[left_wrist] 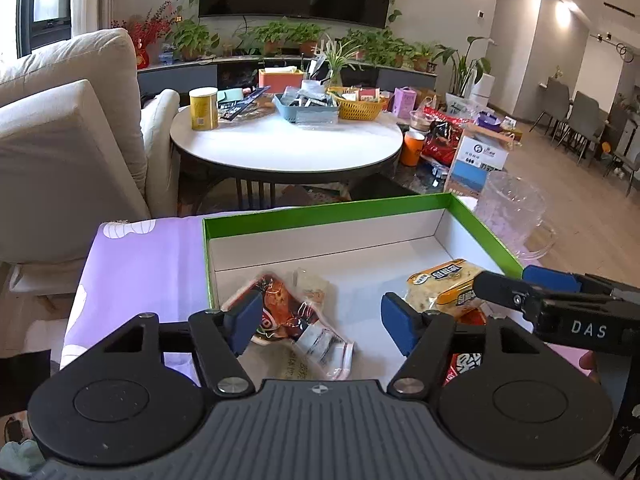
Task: Organize snacks
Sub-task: 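Lower both snacks into the green box and open both grippers, then grasp the orange jelly cup with the left gripper while the right holds the pink drink pouch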
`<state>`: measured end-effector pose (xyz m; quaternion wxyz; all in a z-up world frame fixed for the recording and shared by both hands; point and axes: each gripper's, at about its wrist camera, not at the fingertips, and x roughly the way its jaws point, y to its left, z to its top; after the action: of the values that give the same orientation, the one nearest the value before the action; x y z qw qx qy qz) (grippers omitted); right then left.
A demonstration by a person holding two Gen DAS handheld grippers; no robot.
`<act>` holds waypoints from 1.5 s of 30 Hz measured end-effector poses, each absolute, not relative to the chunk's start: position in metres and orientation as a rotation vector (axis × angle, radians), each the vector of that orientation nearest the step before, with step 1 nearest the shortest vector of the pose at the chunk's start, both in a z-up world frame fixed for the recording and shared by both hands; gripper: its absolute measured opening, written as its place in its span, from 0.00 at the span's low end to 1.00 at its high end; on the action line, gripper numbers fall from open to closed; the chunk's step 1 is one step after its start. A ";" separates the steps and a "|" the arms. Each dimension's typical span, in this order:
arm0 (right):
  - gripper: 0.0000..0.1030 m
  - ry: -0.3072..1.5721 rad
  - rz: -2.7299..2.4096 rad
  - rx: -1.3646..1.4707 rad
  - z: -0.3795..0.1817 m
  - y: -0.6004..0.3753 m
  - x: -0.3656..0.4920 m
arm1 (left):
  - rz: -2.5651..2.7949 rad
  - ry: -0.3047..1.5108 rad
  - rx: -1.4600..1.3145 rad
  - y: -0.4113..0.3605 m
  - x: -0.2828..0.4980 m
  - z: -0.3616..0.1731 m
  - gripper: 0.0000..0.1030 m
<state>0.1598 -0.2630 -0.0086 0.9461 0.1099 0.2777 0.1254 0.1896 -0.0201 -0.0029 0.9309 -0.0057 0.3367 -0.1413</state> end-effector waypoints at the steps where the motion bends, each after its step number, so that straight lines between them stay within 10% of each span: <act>1: 0.51 0.564 0.255 0.222 -0.008 -0.264 0.157 | -0.292 0.685 -0.009 -0.019 0.187 -0.002 0.61; 45: 0.51 0.653 0.351 0.115 -0.023 -0.268 0.050 | -0.156 0.857 -0.066 0.074 0.115 -0.074 0.61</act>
<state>0.0497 -0.2677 -0.0231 0.9305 0.0560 0.3190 0.1713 0.1148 0.0739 -0.0744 0.9060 -0.0319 0.4152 -0.0757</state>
